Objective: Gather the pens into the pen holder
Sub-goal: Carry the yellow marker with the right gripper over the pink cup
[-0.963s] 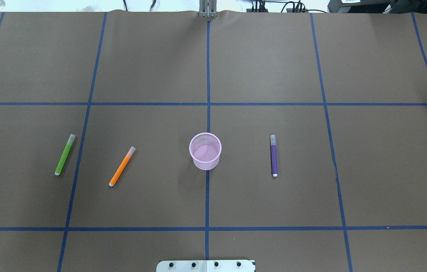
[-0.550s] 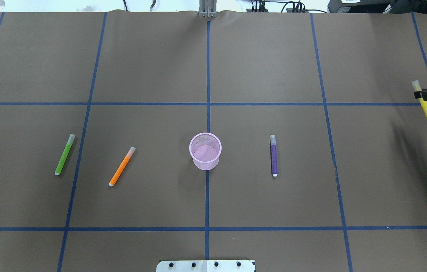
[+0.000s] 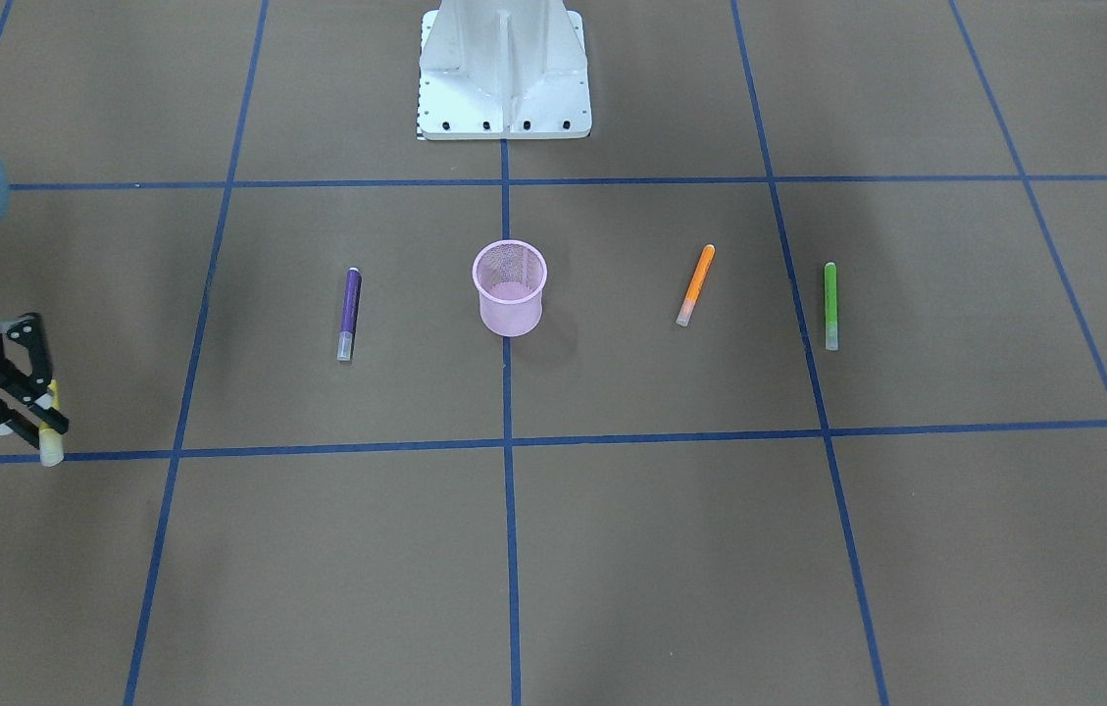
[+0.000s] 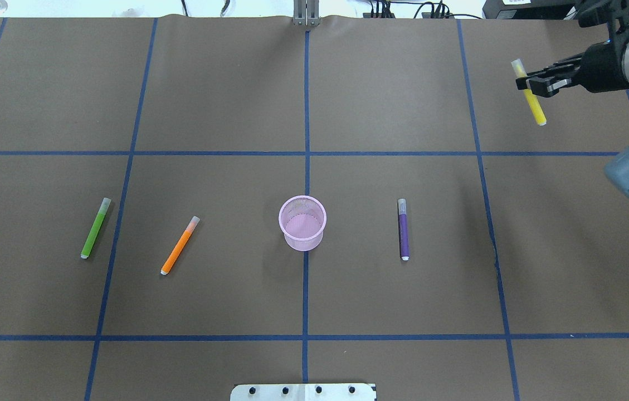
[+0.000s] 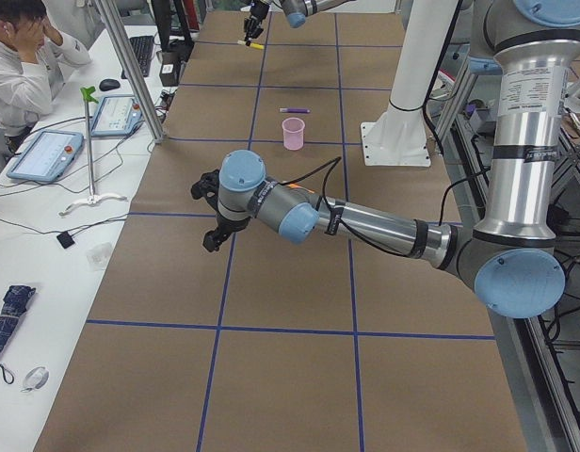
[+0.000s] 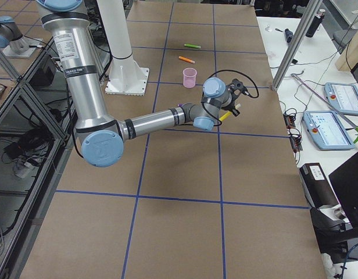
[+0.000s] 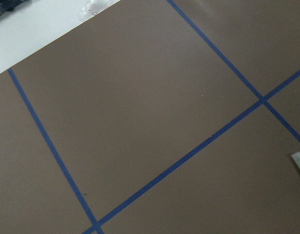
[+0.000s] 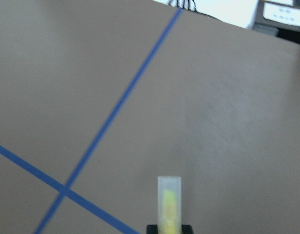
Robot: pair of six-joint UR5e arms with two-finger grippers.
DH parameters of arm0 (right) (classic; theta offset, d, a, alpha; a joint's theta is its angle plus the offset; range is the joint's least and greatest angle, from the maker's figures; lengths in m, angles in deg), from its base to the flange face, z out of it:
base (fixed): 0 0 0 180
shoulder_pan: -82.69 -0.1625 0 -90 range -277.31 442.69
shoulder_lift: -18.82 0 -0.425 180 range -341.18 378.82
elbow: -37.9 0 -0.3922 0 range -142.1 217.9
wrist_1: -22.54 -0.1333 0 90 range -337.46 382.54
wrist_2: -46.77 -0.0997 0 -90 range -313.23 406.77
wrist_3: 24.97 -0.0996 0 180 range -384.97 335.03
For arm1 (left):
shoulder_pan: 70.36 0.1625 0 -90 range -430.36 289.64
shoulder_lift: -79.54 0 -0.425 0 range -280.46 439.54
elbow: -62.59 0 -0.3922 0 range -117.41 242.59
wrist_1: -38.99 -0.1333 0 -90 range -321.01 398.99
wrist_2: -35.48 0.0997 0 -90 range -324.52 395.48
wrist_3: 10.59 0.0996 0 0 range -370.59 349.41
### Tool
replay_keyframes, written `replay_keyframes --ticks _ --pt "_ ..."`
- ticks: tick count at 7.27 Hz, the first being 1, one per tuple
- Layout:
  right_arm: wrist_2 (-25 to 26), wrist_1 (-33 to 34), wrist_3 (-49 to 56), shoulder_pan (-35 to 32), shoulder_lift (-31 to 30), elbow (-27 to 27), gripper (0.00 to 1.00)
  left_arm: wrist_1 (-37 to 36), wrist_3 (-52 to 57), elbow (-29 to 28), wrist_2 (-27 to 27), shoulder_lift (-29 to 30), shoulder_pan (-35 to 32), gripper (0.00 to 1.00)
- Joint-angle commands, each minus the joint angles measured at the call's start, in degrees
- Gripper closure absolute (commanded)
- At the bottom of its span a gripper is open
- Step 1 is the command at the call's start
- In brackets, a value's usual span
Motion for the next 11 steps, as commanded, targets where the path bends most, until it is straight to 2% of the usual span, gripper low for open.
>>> replay_keyframes --ticks 1,2,4,6,7,9,11 --pt "11.2 -0.1 -6.1 9.5 2.7 -8.2 1.0 0.5 0.0 -0.1 -0.4 0.1 0.9 0.0" --pt "20.3 -0.1 -6.7 16.6 3.8 -10.9 1.0 0.4 -0.1 -0.2 -0.4 0.4 1.1 0.0" --pt "36.8 -0.1 -6.7 29.3 9.2 -10.0 1.0 0.7 -1.8 -0.1 -0.4 0.4 1.3 0.0" --pt "48.7 -1.6 -6.7 38.0 12.0 -9.2 1.0 0.6 -1.8 -0.1 -0.4 0.4 1.3 0.0" --pt "53.1 -3.9 -6.7 40.8 13.6 -6.4 1.0 0.6 -2.0 -0.1 -0.4 0.4 1.3 0.0" --pt "57.0 -11.7 -6.5 43.7 14.4 0.7 1.0 0.6 -2.1 -0.2 -0.4 0.4 1.3 0.0" --pt "58.9 -12.8 -6.3 45.2 14.4 2.5 1.0 0.5 -2.1 -0.2 -0.4 0.4 1.3 0.0"
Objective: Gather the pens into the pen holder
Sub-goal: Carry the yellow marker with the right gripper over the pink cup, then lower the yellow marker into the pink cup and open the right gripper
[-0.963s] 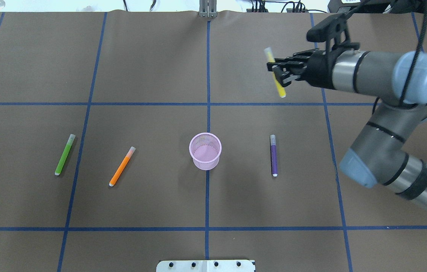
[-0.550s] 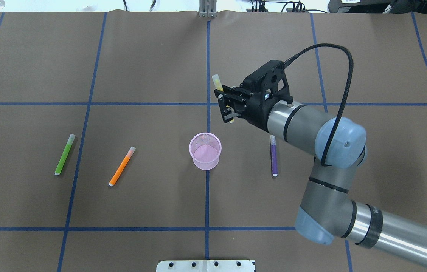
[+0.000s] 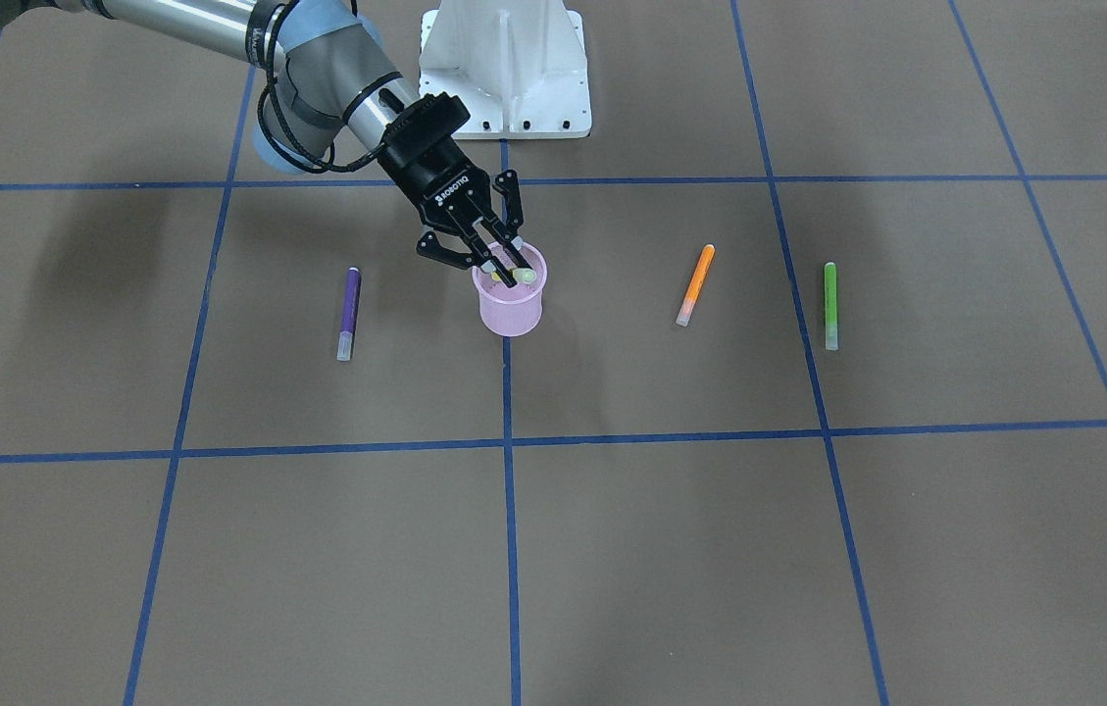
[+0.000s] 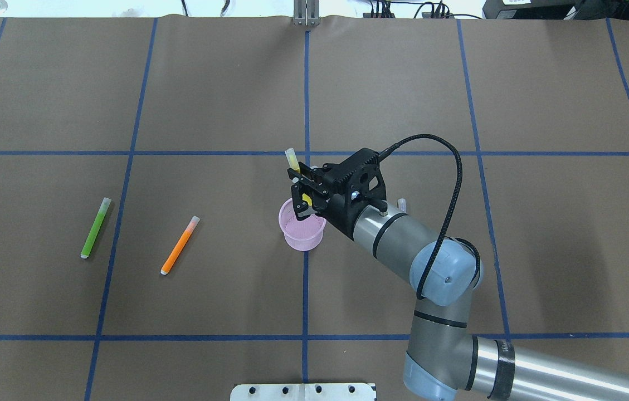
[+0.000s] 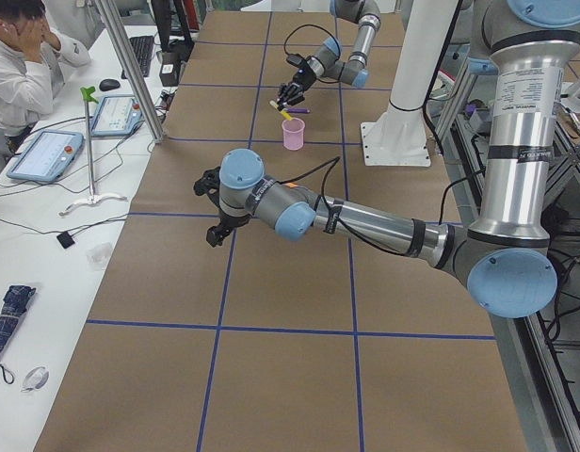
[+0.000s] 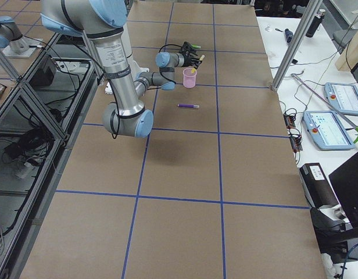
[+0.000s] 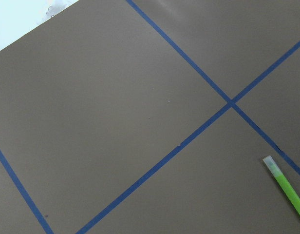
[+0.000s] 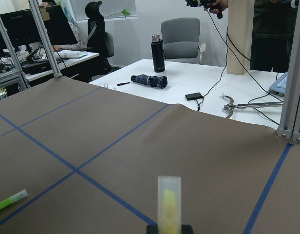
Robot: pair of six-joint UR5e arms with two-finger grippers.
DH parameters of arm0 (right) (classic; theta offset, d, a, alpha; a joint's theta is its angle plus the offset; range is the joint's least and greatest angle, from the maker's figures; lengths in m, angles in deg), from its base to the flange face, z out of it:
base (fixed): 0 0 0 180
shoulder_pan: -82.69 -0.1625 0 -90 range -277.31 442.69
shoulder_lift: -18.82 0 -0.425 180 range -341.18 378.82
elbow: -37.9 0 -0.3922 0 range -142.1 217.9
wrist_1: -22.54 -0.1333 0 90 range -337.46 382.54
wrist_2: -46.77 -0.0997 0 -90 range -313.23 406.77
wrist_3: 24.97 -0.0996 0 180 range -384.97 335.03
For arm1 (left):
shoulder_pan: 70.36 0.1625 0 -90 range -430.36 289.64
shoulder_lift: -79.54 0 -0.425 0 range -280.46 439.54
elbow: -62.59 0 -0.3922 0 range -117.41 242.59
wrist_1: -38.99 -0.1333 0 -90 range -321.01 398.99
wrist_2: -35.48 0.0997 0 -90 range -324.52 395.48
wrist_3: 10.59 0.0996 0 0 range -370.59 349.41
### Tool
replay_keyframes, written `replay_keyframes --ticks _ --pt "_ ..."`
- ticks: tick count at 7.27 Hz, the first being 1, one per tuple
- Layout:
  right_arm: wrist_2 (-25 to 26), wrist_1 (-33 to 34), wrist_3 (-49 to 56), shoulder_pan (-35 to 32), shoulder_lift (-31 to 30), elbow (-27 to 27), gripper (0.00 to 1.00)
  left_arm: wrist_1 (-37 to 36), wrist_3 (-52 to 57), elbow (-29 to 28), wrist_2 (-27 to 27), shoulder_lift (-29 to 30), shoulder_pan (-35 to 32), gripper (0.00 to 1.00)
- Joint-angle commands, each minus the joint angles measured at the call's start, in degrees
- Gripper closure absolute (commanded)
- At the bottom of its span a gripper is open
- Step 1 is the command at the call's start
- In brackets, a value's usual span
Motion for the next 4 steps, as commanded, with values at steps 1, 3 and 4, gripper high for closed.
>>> replay_keyframes --ticks 1,3,4 --pt "2.4 -1.0 0.0 2.1 0.1 1.2 0.55 0.0 0.0 0.0 0.0 0.0 0.0 0.0" --pt "2.7 -0.8 -1.2 2.8 0.6 0.7 0.0 0.0 0.0 -0.3 0.0 0.0 0.1 0.0" --pt "2.0 0.8 -4.6 2.6 0.6 -0.1 0.0 0.0 -0.2 -0.3 0.0 -0.1 0.1 0.0"
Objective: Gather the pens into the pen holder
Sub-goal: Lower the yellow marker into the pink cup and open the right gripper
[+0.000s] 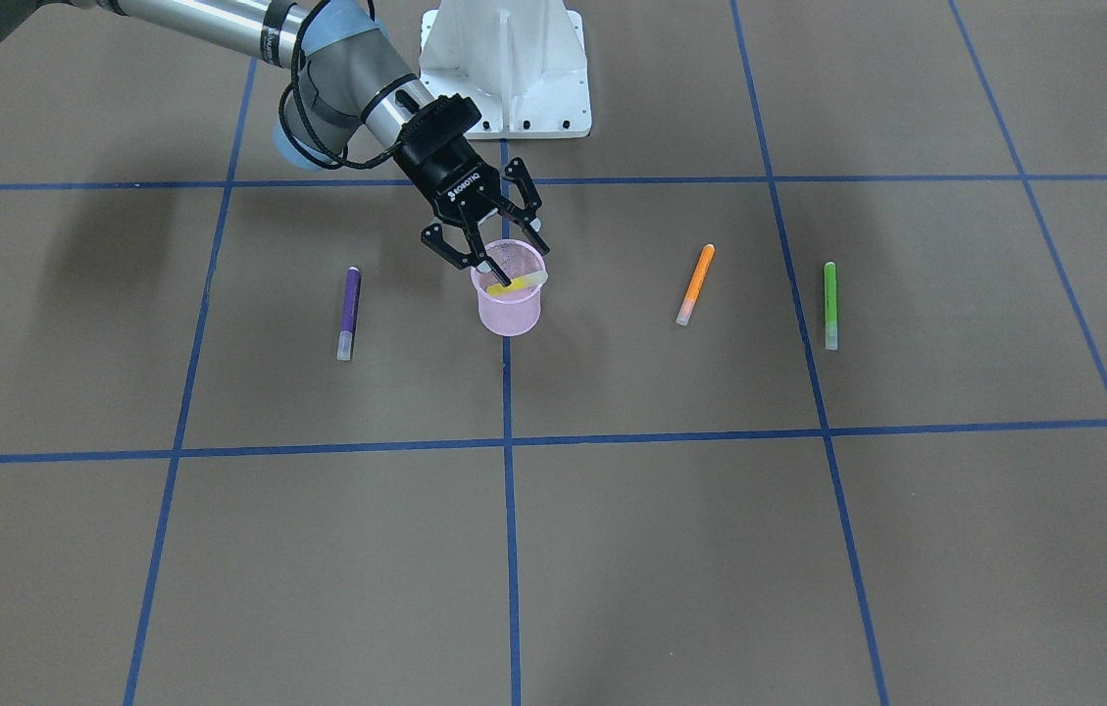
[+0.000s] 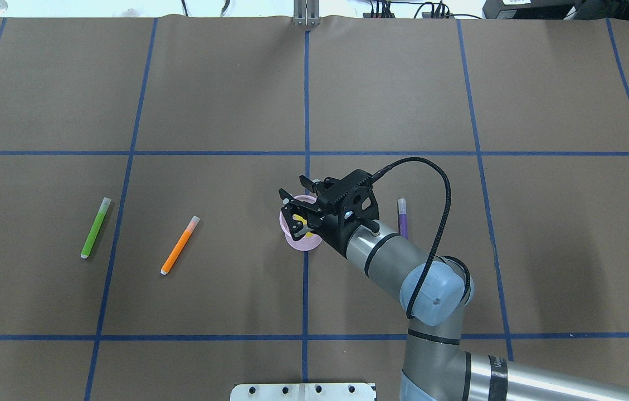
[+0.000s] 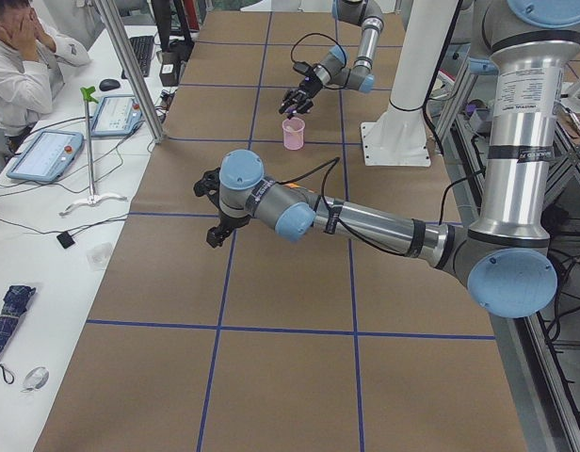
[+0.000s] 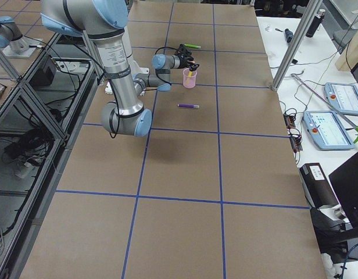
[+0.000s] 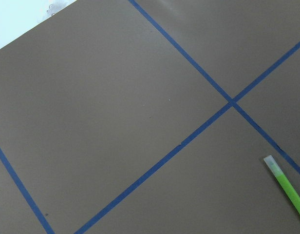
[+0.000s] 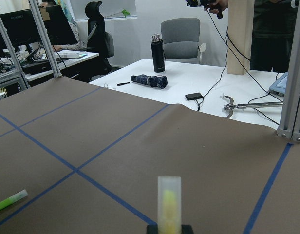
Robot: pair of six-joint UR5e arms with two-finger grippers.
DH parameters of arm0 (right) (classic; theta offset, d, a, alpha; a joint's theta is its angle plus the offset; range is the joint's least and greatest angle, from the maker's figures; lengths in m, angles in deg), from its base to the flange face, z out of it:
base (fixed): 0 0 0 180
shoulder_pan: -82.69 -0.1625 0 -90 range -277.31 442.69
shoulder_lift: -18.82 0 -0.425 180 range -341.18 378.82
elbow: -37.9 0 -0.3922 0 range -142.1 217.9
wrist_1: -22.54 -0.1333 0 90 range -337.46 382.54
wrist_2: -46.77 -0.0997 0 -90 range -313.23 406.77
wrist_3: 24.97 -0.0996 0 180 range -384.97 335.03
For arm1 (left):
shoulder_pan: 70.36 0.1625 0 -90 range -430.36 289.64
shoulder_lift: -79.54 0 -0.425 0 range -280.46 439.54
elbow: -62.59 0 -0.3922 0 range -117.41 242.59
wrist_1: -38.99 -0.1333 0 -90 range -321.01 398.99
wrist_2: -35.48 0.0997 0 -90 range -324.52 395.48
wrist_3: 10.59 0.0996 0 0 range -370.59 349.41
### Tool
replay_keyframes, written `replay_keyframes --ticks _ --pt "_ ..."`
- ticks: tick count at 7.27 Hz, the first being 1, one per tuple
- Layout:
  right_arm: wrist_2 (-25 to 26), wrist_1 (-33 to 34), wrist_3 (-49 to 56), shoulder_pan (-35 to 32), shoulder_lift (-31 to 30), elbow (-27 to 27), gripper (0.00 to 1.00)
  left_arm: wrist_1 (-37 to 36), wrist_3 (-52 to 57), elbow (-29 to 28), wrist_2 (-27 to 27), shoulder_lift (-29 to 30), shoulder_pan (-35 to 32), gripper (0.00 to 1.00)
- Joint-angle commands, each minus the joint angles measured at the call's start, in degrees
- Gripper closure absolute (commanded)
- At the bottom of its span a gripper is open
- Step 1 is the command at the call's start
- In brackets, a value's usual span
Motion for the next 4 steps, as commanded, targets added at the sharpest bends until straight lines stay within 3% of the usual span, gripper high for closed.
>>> replay_keyframes --ticks 1,3,4 --pt "-2.8 4.7 -9.8 -1.3 0.0 -4.0 0.0 0.0 -3.9 0.0 0.0 -0.1 0.1 0.0" --pt "-15.6 25.5 -18.3 -10.2 0.0 -12.7 0.0 1.1 -13.9 0.3 0.0 0.0 3.1 0.0" --pt "-27.0 33.7 -19.2 -17.6 -0.1 -13.2 0.0 2.4 -22.9 0.4 0.3 -0.1 5.0 0.0"
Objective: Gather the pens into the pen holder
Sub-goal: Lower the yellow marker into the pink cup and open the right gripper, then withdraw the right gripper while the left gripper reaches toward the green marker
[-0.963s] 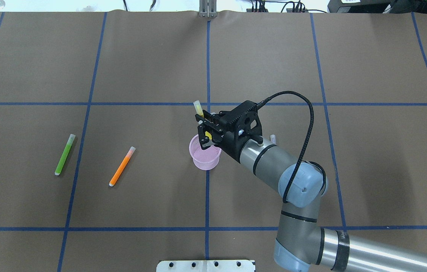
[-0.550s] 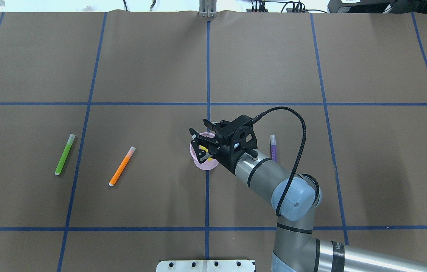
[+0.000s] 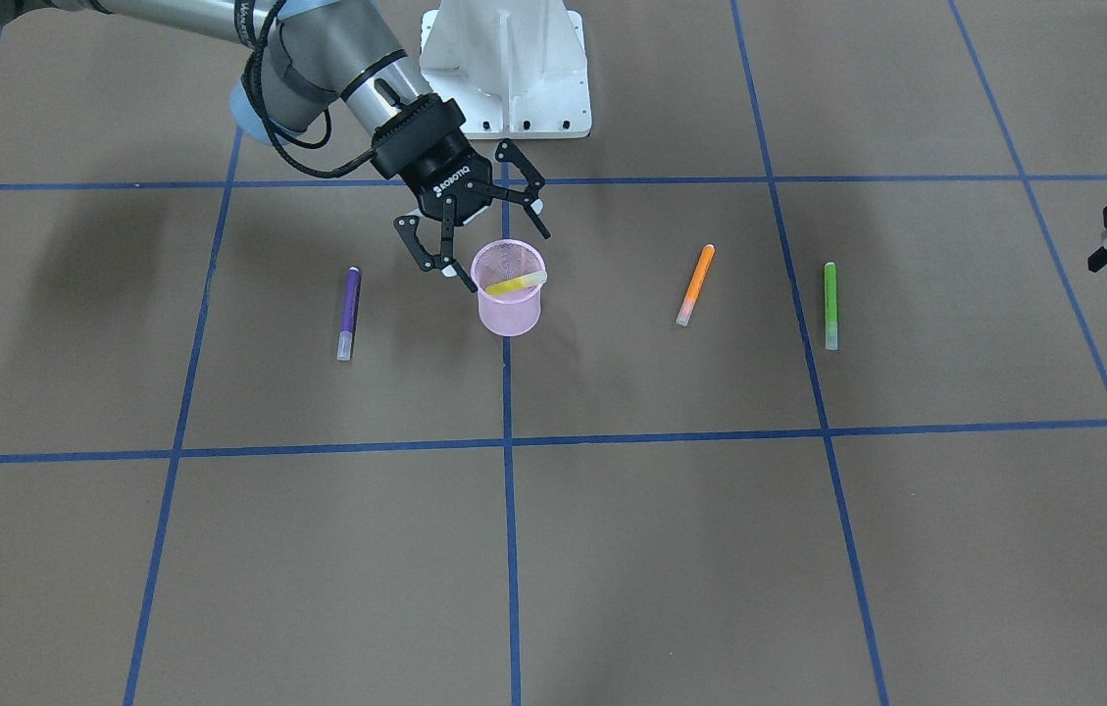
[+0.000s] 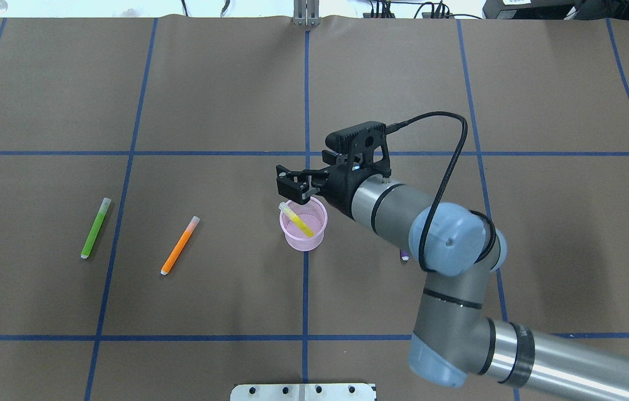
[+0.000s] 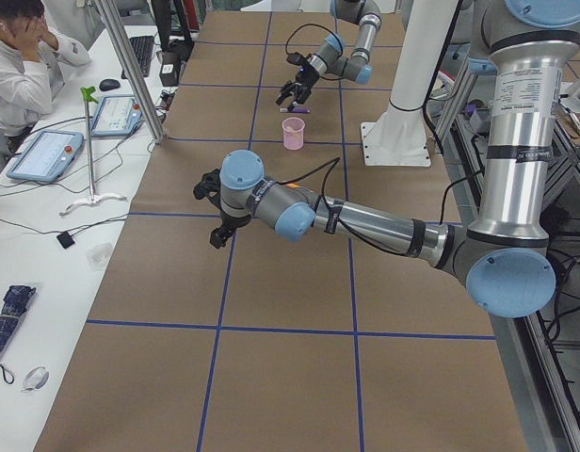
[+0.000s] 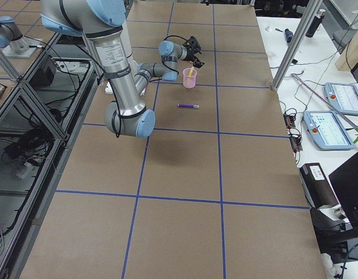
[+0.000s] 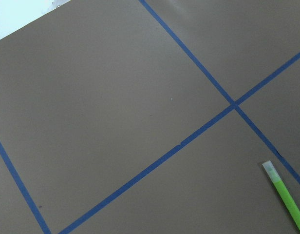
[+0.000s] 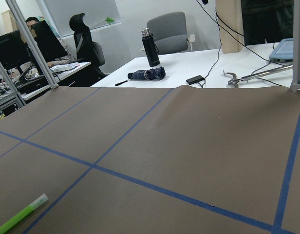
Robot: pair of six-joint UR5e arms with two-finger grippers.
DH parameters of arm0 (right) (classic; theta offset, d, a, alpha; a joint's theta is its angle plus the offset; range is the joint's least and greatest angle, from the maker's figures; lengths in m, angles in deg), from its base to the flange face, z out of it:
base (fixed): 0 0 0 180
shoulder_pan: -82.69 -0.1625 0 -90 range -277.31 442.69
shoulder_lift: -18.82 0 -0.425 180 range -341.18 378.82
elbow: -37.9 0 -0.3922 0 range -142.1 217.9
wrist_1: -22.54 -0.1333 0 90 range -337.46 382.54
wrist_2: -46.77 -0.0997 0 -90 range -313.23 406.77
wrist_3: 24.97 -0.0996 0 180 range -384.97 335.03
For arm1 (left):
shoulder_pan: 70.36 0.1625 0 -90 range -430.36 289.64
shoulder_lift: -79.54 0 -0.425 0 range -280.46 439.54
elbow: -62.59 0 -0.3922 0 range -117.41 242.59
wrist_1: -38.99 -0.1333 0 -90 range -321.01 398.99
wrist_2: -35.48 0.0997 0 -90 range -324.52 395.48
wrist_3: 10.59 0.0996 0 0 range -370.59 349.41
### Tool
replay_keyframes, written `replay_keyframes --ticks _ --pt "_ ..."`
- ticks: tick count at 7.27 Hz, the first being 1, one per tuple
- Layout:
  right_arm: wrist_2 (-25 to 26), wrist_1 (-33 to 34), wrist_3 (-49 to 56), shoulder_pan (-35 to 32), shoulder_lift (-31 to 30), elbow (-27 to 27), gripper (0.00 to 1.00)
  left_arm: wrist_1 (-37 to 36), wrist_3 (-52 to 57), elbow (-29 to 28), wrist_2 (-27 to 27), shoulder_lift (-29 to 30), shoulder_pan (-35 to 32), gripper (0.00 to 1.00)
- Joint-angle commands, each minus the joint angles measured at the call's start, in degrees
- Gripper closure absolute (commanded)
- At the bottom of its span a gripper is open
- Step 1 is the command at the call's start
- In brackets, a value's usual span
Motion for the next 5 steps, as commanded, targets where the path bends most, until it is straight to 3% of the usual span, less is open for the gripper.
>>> replay_keyframes --ticks 1,2,3,5 --pt "-23.8 18.5 -1.9 -15.4 -0.6 -2.4 0.0 4.3 -16.3 -0.1 0.8 0.0 5.1 0.0" --pt "-33.8 25.2 -0.8 -23.0 -1.0 -2.3 0.0 5.3 -21.4 0.1 2.8 0.1 8.5 0.0" --pt "-40.7 31.2 8.0 -29.3 -2.7 -2.0 0.0 6.7 -27.6 0.3 8.0 0.1 14.7 0.0" --pt "-45.6 41.7 28.1 -39.2 -7.2 -1.7 0.0 8.3 -38.2 -0.7 20.5 2.8 27.0 0.0"
